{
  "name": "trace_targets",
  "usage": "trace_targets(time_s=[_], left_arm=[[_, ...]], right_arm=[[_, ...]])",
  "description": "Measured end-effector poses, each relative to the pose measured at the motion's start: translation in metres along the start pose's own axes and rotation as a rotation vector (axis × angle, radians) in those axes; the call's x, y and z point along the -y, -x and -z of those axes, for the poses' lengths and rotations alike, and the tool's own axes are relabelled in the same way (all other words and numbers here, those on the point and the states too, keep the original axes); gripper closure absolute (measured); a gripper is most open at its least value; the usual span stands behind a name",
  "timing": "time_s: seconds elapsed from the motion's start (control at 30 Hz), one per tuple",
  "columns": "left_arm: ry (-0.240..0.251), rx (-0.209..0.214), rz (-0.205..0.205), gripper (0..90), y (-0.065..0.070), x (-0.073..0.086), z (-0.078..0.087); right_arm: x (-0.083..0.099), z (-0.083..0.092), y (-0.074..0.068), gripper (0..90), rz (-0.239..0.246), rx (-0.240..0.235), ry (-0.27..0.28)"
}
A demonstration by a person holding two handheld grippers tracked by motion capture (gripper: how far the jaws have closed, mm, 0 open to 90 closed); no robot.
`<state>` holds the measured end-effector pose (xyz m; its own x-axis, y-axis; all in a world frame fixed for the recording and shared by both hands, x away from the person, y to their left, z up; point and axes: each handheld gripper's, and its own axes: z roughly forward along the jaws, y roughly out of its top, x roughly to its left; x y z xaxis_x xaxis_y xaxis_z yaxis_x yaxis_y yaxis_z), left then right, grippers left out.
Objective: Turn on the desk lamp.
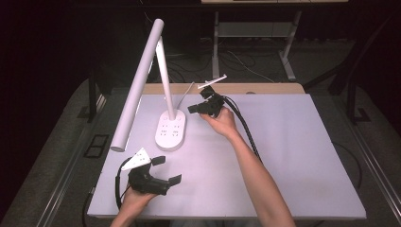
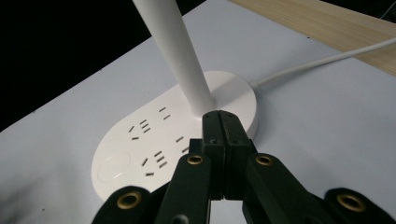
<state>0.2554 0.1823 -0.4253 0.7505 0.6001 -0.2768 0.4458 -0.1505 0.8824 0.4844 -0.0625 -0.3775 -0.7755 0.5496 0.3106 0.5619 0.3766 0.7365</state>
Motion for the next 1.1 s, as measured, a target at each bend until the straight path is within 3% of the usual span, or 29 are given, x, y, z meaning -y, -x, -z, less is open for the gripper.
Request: trace_targets(time_s=[0.1,0.2,0.27,0.33,0.37,0.43,0.47,0.5,0.57,0.6,0.63,0.77,0.83,1.1], left_arm=[[0.003,-0.002,0.002,0.0,0.0,0.0,0.0],[0.004,-0.003,0.002,0.0,0.0,0.0,0.001],[0.003,-0.002,0.003,0.0,0.0,0.0,0.0],[0.005,-0.001,0.004,0.0,0.001,0.0,0.0],[0.002,-0.002,0.001,0.0,0.001,0.0,0.0],[0.0,-0.002,-0.001,0.0,0.001,0.0,0.001],[0.004,-0.001,0.001,0.0,0.001,0.0,0.0],[0.004,-0.001,0.002,0.0,0.001,0.0,0.0],[0.003,0.0,0.008,0.0,0.001,0.0,0.0],[0.005,-0.001,0.004,0.0,0.001,0.0,0.0],[0.003,-0.001,0.007,0.0,0.001,0.0,0.0],[0.005,-0.003,0.012,0.0,0.001,0.0,0.0],[0.006,-0.005,0.015,0.0,0.0,0.0,0.0],[0.004,-0.002,0.015,0.0,0.0,0.0,-0.002]], right_arm=[[0.002,0.009,-0.002,89.6,0.008,0.004,-0.005],[0.006,0.029,-0.006,89.4,0.023,0.009,0.008],[0.009,0.039,-0.006,70.5,0.01,-0.009,0.018],[0.01,0.044,-0.006,65.9,0.003,-0.015,0.021],[0.014,0.054,-0.006,55.2,-0.001,-0.004,0.035],[0.018,0.064,-0.007,46.2,0.0,-0.002,0.042],[0.018,0.064,-0.007,46.2,0.0,-0.002,0.042],[0.023,0.074,-0.008,36.4,0.004,-0.001,0.056],[0.028,0.083,-0.009,25.6,0.005,0.019,0.068],[0.028,0.083,-0.009,25.6,0.005,0.019,0.068],[0.035,0.092,-0.011,15.6,-0.001,0.034,0.077],[0.046,0.105,-0.011,10.5,-0.01,0.02,0.1],[0.054,0.112,-0.011,0.1,-0.008,0.023,0.11],[0.084,0.145,-0.016,0.2,-0.026,0.048,0.11]])
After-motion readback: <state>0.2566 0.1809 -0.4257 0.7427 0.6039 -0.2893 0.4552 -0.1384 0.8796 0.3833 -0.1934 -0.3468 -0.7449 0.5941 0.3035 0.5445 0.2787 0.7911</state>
